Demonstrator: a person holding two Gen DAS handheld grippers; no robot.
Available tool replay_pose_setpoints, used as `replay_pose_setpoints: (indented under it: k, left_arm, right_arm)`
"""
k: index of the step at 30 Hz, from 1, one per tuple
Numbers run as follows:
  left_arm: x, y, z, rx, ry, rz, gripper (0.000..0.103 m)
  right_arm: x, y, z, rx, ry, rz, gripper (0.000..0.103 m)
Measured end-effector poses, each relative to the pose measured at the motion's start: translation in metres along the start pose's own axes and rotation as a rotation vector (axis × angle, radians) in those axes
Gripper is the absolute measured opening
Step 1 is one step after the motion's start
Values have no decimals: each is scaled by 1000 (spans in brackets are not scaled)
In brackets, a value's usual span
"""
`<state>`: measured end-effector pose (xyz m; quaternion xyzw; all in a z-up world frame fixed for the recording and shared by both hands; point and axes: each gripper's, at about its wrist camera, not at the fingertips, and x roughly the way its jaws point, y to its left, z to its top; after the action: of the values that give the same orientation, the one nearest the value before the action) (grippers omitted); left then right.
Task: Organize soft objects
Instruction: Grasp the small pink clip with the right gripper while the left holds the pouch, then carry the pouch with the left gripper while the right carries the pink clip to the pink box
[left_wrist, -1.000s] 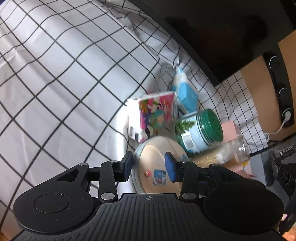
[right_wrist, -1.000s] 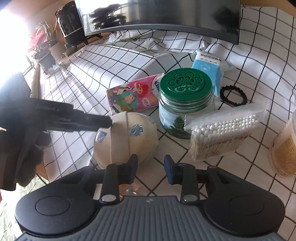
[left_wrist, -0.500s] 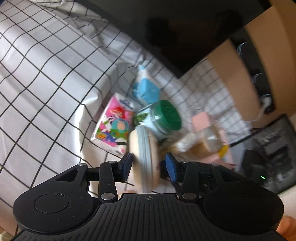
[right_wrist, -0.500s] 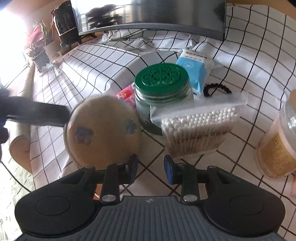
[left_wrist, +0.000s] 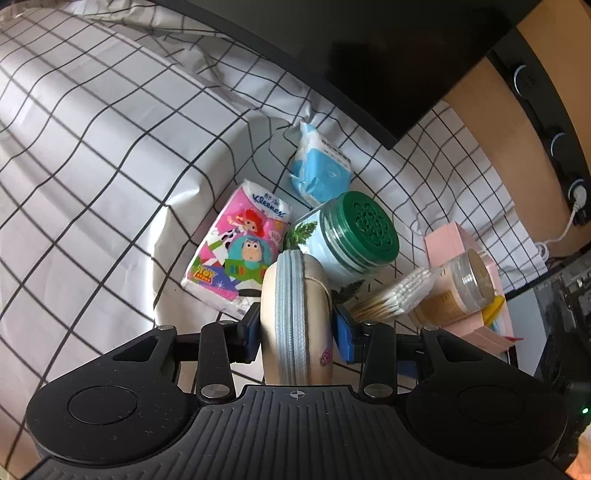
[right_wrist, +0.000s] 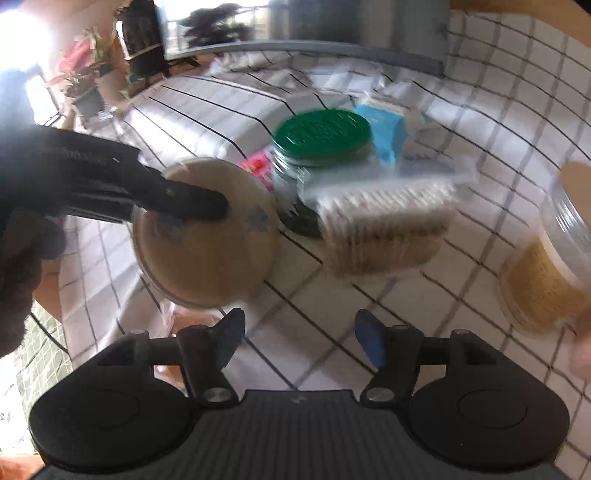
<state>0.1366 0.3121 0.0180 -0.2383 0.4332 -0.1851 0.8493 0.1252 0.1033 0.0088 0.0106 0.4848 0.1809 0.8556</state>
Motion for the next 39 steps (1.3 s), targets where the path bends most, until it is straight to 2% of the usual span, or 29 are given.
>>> replay_pose_setpoints:
  k: [3, 5, 7, 9, 12, 16, 17, 18, 20, 21, 22, 23, 24, 25, 29, 32, 36, 39]
  left_arm:
    - [-4, 1, -4, -37, -23, 3, 44]
    - [-9, 2, -6, -54, -40, -21, 43]
    - [-20, 2, -7, -61, -72, -36, 43]
    - [-33, 0, -10, -40, -113, -9, 44]
    - [-53, -1, -13, -4, -177, 68, 44]
    - [-80, 11, -16, -18, -240, 128, 44]
    - [-86, 14, -18, -27, -252, 143, 44]
    - [-91, 18, -19, -34, -259, 154, 44]
    - [-101, 26, -22, -56, -273, 175, 44]
    - [-105, 31, -24, -72, -278, 185, 44]
    - [-107, 34, -26, -85, -280, 191, 44]
    - [-110, 38, -29, -101, -283, 198, 44]
    - [-112, 42, -31, -117, -286, 203, 44]
    - [-113, 45, -34, -128, -287, 207, 44]
    - [-116, 54, -43, -153, -279, 216, 44]
    - [-119, 60, -48, -159, -280, 218, 44]
    - [-118, 64, -54, -171, -270, 211, 44]
    - [-117, 65, -55, -173, -269, 206, 44]
  right_arm:
    - [-3, -4, -5, 48, -10, 14, 75]
    - [-3, -7, -5, 78, -3, 40, 83]
    - [-1, -9, -5, 107, 5, 79, 97]
    - [0, -9, -4, 125, 20, 99, 103]
    - [3, -3, 0, 133, 43, 70, 103]
    - [8, 3, 9, 85, 99, 50, 102]
    - [8, 5, 10, 74, 107, 54, 101]
    - [6, 6, 10, 78, 98, 65, 94]
    - [-2, 17, 9, 71, 65, 102, 92]
    - [-6, 27, 9, 42, 50, 107, 87]
    - [-7, 38, 7, 5, 39, 100, 73]
    - [-8, 52, 6, -39, 31, 83, 65]
    - [-7, 63, 4, -75, 29, 74, 48]
    - [-5, 74, 2, -112, 28, 71, 39]
    - [-2, 102, -5, -208, -1, 43, 36]
    - [8, 108, -6, -237, 19, 28, 33]
    - [17, 111, -3, -247, 59, 1, 14]
    - [9, 109, 1, -259, 66, 6, 11]
